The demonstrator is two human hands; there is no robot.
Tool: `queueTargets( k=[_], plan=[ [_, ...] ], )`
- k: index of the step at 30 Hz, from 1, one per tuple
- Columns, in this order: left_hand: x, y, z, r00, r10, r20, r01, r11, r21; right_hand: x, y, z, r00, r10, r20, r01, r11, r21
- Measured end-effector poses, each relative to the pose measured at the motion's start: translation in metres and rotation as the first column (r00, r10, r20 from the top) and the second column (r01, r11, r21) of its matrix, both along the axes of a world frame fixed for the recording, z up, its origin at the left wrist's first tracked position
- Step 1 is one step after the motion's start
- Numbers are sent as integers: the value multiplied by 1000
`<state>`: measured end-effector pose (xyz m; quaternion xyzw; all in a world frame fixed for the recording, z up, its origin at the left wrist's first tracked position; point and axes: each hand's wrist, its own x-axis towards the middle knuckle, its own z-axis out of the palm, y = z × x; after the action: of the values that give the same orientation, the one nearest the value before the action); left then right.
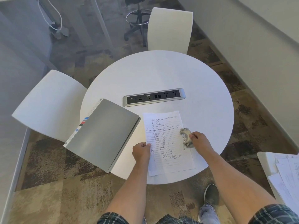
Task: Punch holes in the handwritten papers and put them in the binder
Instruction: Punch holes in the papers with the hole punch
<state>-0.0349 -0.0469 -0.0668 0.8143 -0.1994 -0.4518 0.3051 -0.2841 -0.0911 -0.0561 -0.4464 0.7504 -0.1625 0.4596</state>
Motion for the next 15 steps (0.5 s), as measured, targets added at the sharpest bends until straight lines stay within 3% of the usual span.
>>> queueTargets(
  k=[15],
  plan=[
    [26, 0, -5, 994, -99, -50, 101, 995, 25, -3, 3, 10, 987, -78, 139, 65, 994, 90]
  ],
)
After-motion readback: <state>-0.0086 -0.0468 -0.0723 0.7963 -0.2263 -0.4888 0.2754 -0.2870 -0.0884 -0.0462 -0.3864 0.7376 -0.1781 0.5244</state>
